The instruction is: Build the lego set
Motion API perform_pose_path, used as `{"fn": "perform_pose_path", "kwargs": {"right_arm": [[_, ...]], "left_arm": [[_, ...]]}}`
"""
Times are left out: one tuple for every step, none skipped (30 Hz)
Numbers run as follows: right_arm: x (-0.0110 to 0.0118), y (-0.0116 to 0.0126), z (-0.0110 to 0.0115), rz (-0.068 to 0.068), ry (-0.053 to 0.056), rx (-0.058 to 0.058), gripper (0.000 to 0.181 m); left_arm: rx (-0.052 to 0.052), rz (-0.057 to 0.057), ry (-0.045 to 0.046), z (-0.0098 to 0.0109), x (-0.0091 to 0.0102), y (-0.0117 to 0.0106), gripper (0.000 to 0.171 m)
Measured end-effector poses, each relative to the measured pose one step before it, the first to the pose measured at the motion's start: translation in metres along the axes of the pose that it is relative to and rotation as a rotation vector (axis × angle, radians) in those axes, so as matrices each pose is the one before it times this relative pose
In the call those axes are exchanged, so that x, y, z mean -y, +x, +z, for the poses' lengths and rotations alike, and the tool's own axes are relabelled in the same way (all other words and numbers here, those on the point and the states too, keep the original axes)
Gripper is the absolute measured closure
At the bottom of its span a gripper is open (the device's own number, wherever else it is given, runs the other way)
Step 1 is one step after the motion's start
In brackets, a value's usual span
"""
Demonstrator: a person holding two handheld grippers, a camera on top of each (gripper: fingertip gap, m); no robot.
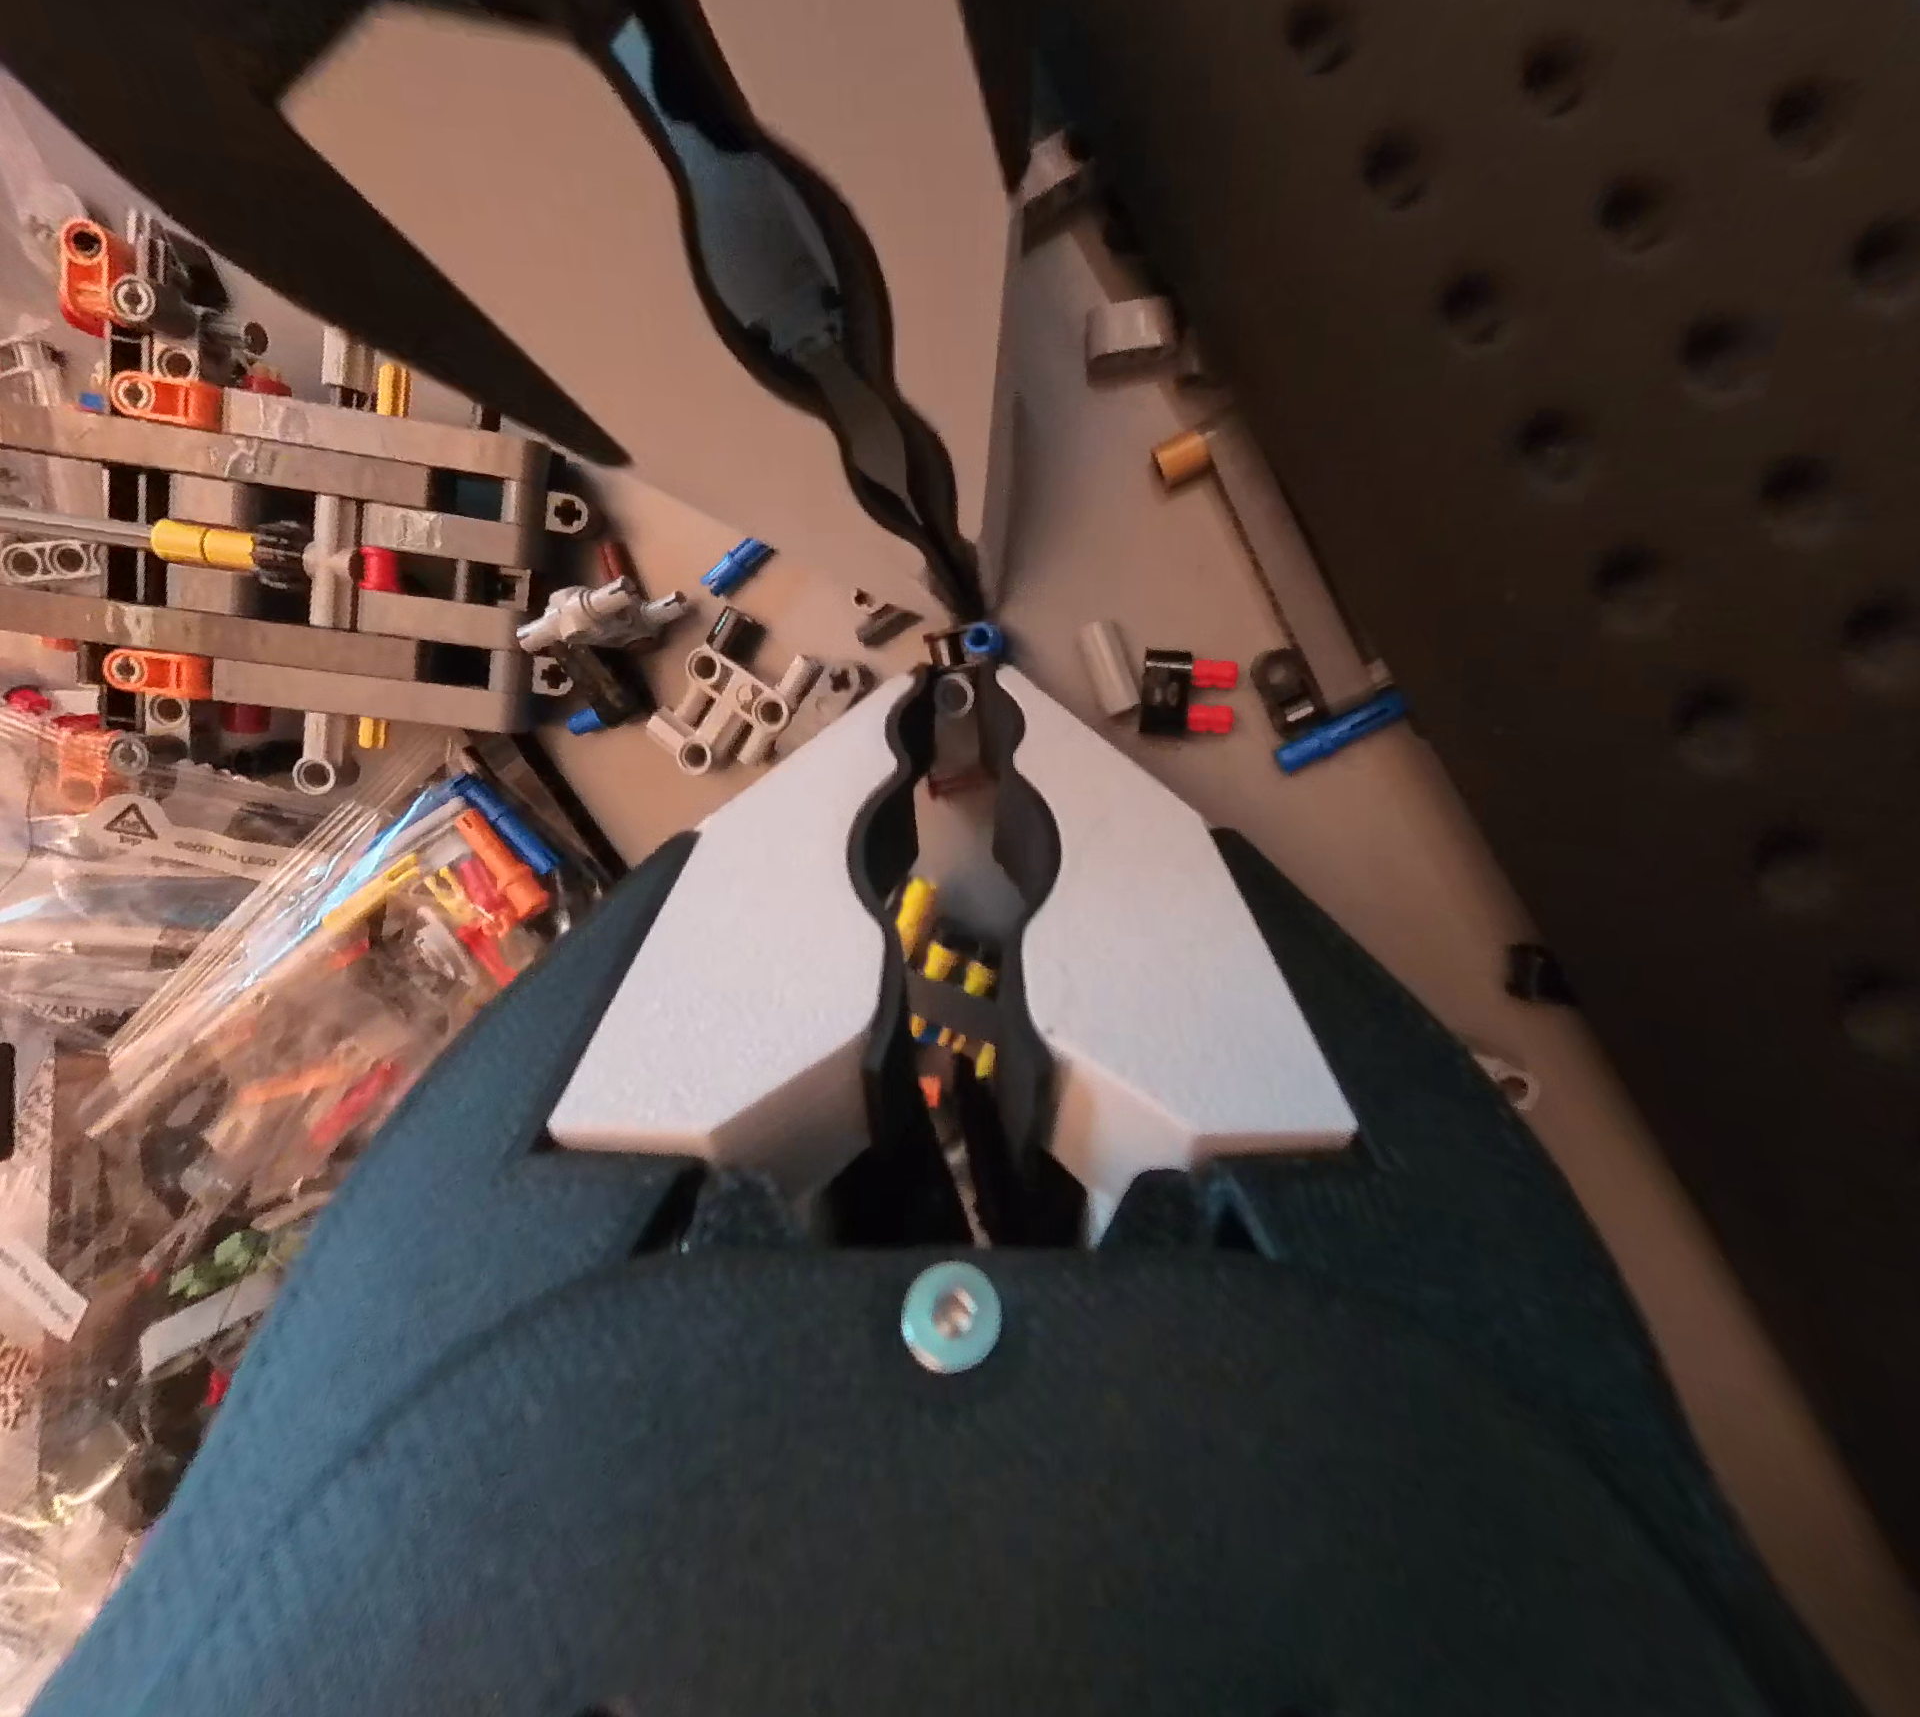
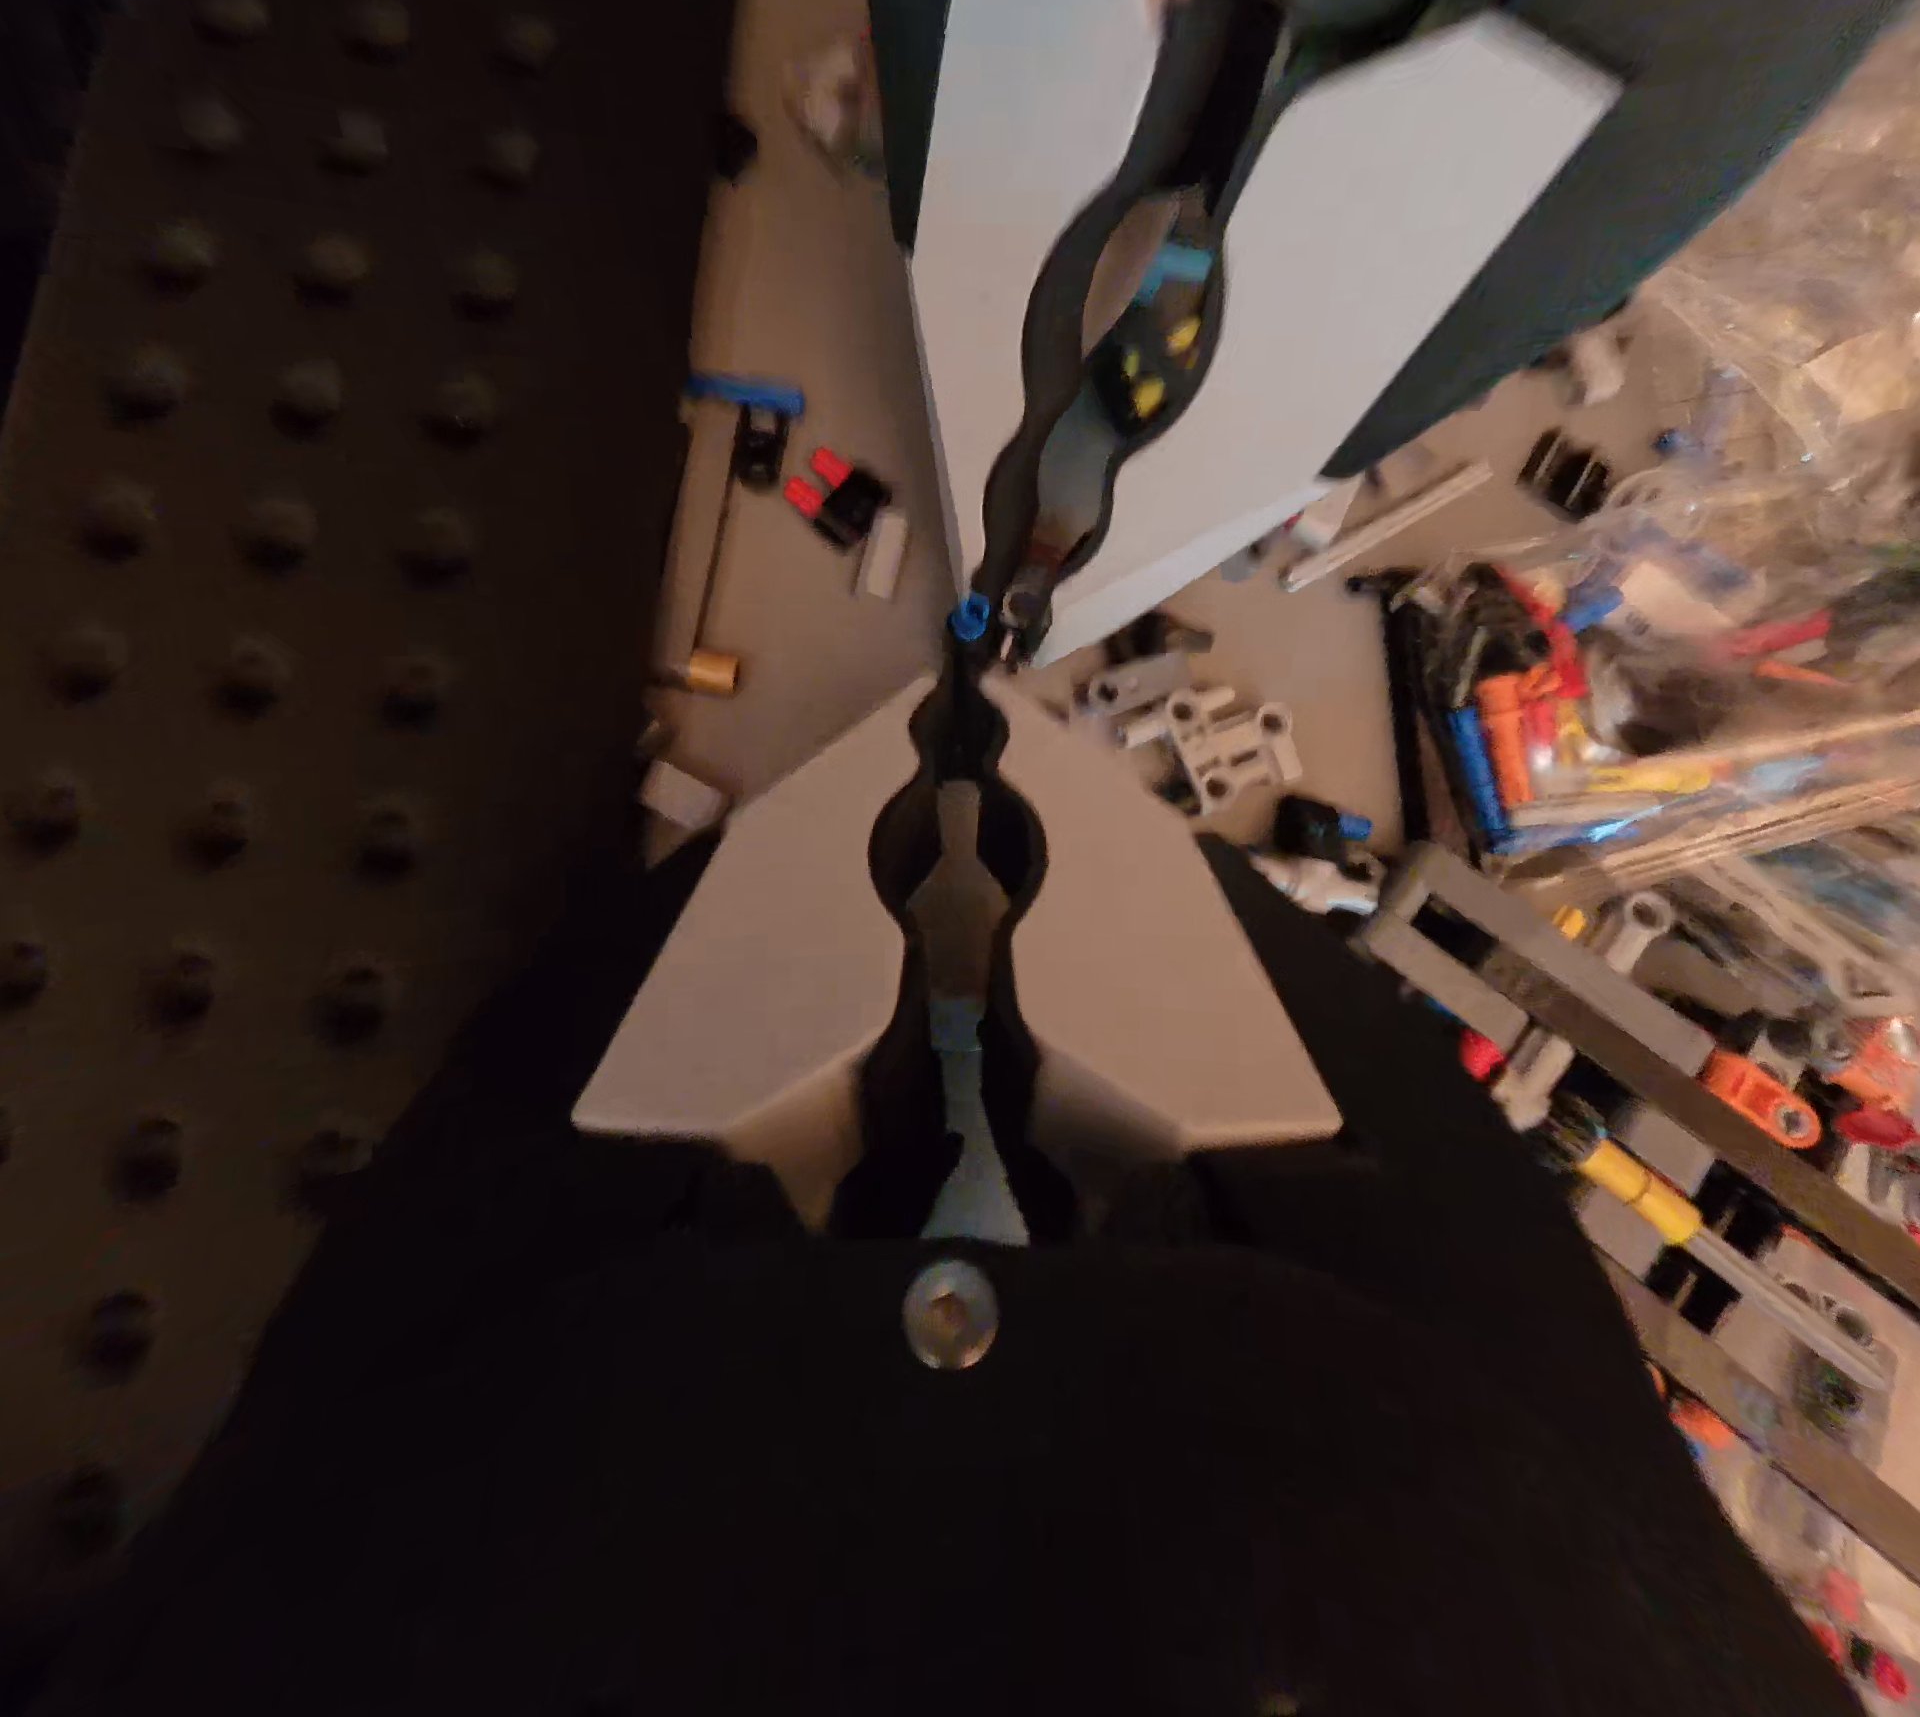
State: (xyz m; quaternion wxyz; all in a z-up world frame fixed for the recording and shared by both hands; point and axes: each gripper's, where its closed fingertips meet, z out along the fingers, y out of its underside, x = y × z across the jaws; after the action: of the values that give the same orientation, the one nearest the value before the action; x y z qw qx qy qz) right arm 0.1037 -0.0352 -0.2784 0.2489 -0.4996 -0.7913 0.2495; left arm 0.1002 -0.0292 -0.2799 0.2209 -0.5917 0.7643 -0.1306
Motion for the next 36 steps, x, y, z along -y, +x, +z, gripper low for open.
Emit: {"fn": "perform_pose_path", "kwargs": {"right_arm": [[0.00078, -0.00038, -0.00002, 0.0014, 0.0016, 0.0043, 0.181], [0.00015, 0.00018, 0.00003, -0.0035, 0.0039, -0.0010, 0.181], [0.00008, -0.00007, -0.00012, 0.0023, 0.0021, 0.0015, 0.181], [-0.00002, 0.00002, 0.00002, -0.0007, -0.0006, 0.0005, 0.181], [0.00004, 0.00000, -0.00011, 0.0014, 0.0009, 0.0004, 0.181], [0.00017, 0.00034, -0.00049, 0.0018, 0.0025, -0.0023, 0.181], [0.00116, 0.00111, -0.00153, 0.0043, 0.0091, -0.0067, 0.181], [0.00346, 0.00233, -0.00320, 0.0083, 0.0246, -0.0108, 0.181], [0.00522, 0.00246, -0.00351, 0.0065, 0.0334, -0.0112, 0.181], [0.00701, 0.00117, -0.00286, 0.0027, 0.0414, -0.0069, 0.181], [0.00450, -0.00081, -0.00120, 0.0014, 0.0225, 0.0052, 0.181], [0.00024, -0.00016, 0.00095, 0.0012, 0.0010, 0.0004, 0.181], [-0.00228, 0.00047, 0.00170, 0.0022, -0.0129, -0.0015, 0.179], [-0.00057, -0.00121, 0.00088, 0.0009, -0.0037, 0.0080, 0.177], [-0.00037, 0.00001, 0.00044, -0.0028, -0.0036, -0.0005, 0.176], [-0.00073, 0.00013, 0.00047, -0.0010, -0.0047, -0.0011, 0.176], [-0.00127, 0.00000, 0.00051, 0.0016, -0.0063, 0.0002, 0.175], [-0.00094, -0.00011, 0.00013, 0.0012, -0.0047, 0.0008, 0.175], [-0.00099, 0.00011, 0.00015, 0.0002, -0.0058, -0.0007, 0.175], [-0.00050, 0.00008, 0.00025, -0.0013, -0.0033, -0.0025, 0.175], [-0.00008, 0.00042, -0.00004, -0.0029, -0.0013, -0.0036, 0.176], [-0.00006, 0.00051, -0.00022, -0.0087, -0.0044, -0.0054, 0.177], [-0.00003, -0.00009, -0.00022, -0.0075, -0.0044, -0.0024, 0.178], [0.00022, 0.00030, -0.00025, 0.0057, 0.0039, 0.0027, 0.178], [0.00050, 0.00201, -0.00099, 0.0110, 0.0096, -0.0031, 0.179], [0.00141, 0.00257, -0.00212, 0.0115, 0.0153, -0.0065, 0.179], [0.00332, 0.00184, -0.00309, 0.0145, 0.0275, -0.0012, 0.179], [0.00413, 0.00246, -0.00325, 0.0135, 0.0312, -0.0067, 0.179], [0.00427, 0.00303, -0.00310, 0.0123, 0.0290, -0.0113, 0.179], [0.00416, 0.00300, -0.00251, 0.0150, 0.0288, -0.0096, 0.180], [0.00353, 0.00348, -0.00233, 0.0154, 0.0260, -0.0118, 0.179], [0.00265, 0.00383, -0.00215, 0.0159, 0.0207, -0.0135, 0.179], [0.00212, 0.00303, -0.00189, 0.0152, 0.0184, -0.0088, 0.179], [0.00142, 0.00276, -0.00160, 0.0146, 0.0143, -0.0083, 0.179], [0.00095, 0.00259, -0.00129, 0.0092, 0.0097, -0.0101, 0.179], [0.00028, 0.00203, -0.00119, 0.0042, 0.0050, -0.0083, 0.179]], "left_arm": [[-0.0012, 0.0006, -0.00132, 0.00042, 0.00058, 0.00015, 0.166], [0.0012, 0.0028, -0.00375, -0.00001, -0.00012, -0.00004, 0.166], [0.0001, -0.0012, -0.00249, 0.00002, -0.00001, -0.00001, 0.165], [0.0012, 0.0008, -0.00161, 0.00000, -0.00011, 0.00007, 0.165], [0.0013, 0.0010, 0.00100, -0.00004, 0.00002, -0.00003, 0.165], [0.0012, 0.0033, 0.00296, 0.00003, 0.00002, 0.00001, 0.166], [-0.0003, -0.0037, 0.00695, 0.00000, 0.00009, -0.00010, 0.166], [0.0000, -0.0051, 0.00838, -0.00014, -0.00020, -0.00024, 0.166], [0.0098, -0.0027, 0.00712, -0.00035, -0.00078, -0.00179, 0.166], [0.0047, -0.0105, 0.00855, -0.00050, -0.00046, -0.00174, 0.166], [-0.0055, -0.0058, 0.01310, -0.00041, 0.00129, -0.00013, 0.166], [-0.0025, -0.0012, 0.00626, 0.00020, 0.00095, 0.00009, 0.166], [0.0021, 0.0018, -0.01646, 0.00133, -0.00243, -0.00033, 0.165], [0.0055, -0.0013, 0.00234, 0.00026, 0.00053, -0.00113, 0.165], [-0.0001, -0.0012, 0.00263, 0.00004, 0.00037, -0.00033, 0.166], [-0.0009, -0.0010, 0.00217, -0.00002, 0.00014, 0.00002, 0.166], [0.0016, -0.0012, 0.00201, 0.00020, 0.00005, -0.00049, 0.165], [0.0009, 0.0002, 0.00176, 0.00010, 0.00036, -0.00028, 0.166], [0.0013, 0.0004, 0.00007, 0.00025, 0.00021, -0.00024, 0.165], [0.0006, 0.0011, -0.00007, 0.00015, 0.00026, -0.00011, 0.165], [0.0003, 0.0005, 0.00061, -0.00009, 0.00005, -0.00008, 0.165], [0.0012, 0.0006, 0.00321, 0.00012, 0.00028, -0.00018, 0.166], [0.0003, 0.0022, 0.00436, 0.00019, 0.00047, -0.00007, 0.165], [-0.0011, 0.0019, 0.00252, 0.00005, 0.00024, 0.00025, 0.165], [0.0085, 0.0001, 0.00185, -0.00047, 0.00003, -0.00128, 0.165], [0.0199, -0.0009, 0.00639, -0.00153, 0.00059, -0.00333, 0.165], [0.0116, -0.0052, 0.01801, -0.00295, 0.00197, -0.00227, 0.165], [0.0143, -0.0099, 0.02438, -0.00418, 0.00238, -0.00303, 0.164], [0.0299, -0.0132, 0.02527, -0.00468, 0.00219, -0.00567, 0.159], [0.0310, -0.0143, 0.02231, -0.00458, 0.00174, -0.00605, 0.154], [0.0221, -0.0095, 0.02090, -0.00386, 0.00174, -0.00439, 0.152], [0.0301, -0.0023, 0.01624, -0.00261, 0.00150, -0.00539, 0.150], [0.0318, 0.0001, 0.01160, -0.00137, 0.00158, -0.00552, 0.147], [0.0182, 0.0018, 0.00602, -0.00056, 0.00144, -0.00314, 0.147], [0.0227, 0.0052, 0.00561, -0.00007, 0.00159, -0.00352, 0.147], [0.0140, 0.0023, 0.00200, 0.00031, 0.00066, -0.00238, 0.147]]}}
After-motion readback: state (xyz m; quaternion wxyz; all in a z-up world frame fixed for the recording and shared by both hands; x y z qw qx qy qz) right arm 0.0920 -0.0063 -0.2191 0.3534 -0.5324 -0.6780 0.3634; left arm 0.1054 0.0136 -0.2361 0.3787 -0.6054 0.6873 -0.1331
